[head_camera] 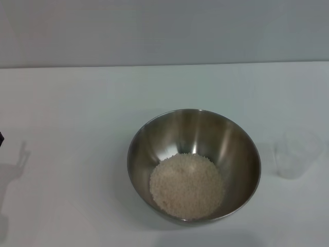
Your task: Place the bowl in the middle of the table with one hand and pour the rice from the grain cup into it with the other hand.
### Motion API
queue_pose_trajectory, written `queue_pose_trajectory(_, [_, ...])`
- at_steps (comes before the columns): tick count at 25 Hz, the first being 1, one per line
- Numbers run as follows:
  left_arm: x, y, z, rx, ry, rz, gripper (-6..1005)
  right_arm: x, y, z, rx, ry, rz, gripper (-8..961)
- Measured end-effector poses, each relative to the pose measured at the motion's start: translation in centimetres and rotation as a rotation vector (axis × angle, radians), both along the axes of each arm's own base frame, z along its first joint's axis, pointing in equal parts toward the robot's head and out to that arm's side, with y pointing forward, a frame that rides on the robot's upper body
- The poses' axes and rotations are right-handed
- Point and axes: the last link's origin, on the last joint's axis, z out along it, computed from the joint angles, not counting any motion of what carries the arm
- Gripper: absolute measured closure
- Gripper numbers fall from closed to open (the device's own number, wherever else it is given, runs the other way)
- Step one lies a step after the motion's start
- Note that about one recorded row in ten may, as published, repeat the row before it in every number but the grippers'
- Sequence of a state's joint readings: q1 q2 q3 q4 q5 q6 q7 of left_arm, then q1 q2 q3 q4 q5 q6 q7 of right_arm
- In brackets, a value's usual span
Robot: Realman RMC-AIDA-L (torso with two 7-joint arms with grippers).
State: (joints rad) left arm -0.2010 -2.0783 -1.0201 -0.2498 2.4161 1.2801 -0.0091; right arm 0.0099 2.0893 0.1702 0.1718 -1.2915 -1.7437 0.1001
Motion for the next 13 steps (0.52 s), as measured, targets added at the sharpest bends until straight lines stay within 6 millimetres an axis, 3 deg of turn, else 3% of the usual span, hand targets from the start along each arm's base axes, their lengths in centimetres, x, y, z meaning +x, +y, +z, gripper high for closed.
queue_pose_trajectory(13, [-0.08,-0.11,0.04,0.005,-0.004,0.005,157,0.0,-0.2,0.55,0.041,-0.009,-0.004,237])
